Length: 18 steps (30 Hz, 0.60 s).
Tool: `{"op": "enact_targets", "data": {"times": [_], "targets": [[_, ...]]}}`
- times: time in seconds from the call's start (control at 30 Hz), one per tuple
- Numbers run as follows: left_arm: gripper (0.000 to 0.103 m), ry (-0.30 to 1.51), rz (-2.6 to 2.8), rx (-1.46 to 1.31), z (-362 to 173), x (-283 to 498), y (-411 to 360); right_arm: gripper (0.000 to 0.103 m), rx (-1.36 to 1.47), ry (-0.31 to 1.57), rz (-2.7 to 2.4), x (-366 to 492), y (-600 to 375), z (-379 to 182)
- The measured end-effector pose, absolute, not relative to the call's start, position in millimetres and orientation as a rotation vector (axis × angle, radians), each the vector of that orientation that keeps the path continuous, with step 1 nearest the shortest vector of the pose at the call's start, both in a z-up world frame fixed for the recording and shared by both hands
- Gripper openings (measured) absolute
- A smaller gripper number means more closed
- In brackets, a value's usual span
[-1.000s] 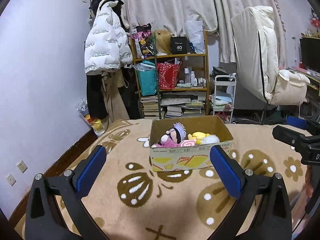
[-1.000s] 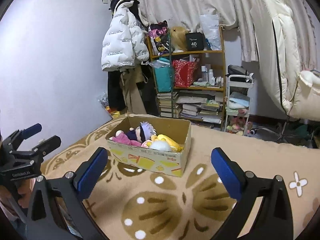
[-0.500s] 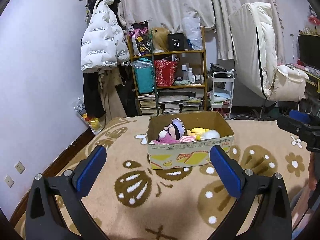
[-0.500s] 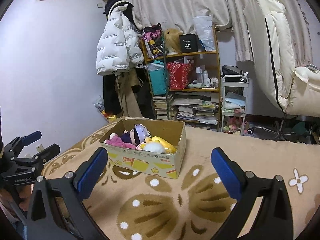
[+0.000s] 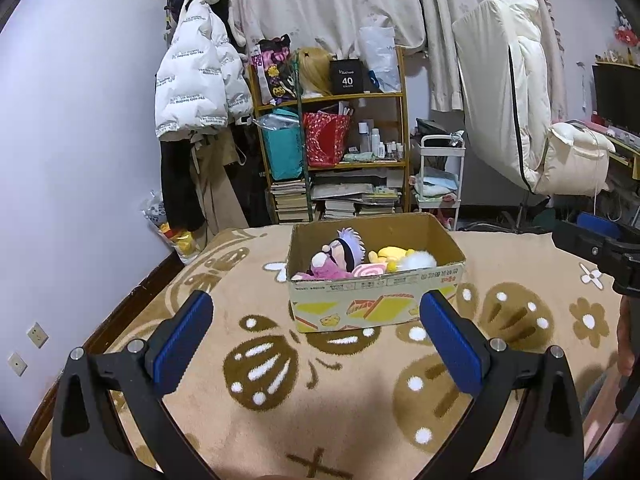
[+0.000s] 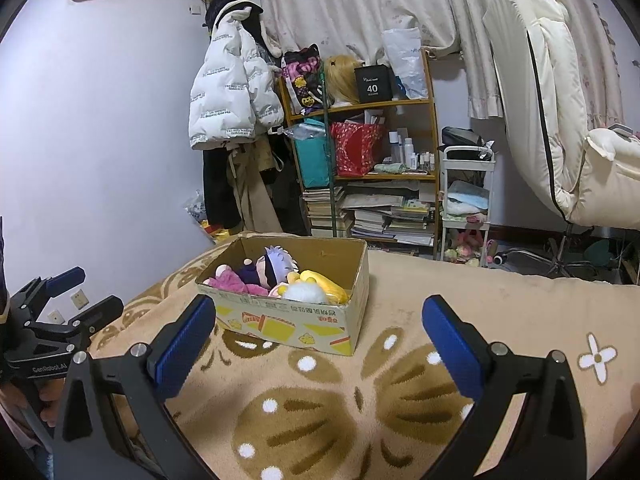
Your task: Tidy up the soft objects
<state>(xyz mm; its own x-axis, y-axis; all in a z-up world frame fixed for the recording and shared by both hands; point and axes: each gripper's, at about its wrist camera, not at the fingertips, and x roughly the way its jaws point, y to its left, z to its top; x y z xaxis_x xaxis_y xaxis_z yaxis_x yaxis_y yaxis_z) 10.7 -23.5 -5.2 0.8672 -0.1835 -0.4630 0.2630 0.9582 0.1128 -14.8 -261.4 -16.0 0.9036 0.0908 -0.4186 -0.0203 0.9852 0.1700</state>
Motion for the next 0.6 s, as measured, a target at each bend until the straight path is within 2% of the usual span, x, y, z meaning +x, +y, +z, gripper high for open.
{"op": "enact_targets", "data": {"times": [0.6], "targets": [[0.102,0.468,-0.258,0.170,-7.0,8.7,-27.8,0.103,0.156,0.432,0.039,-17.5,-259.8,-19.2]]}}
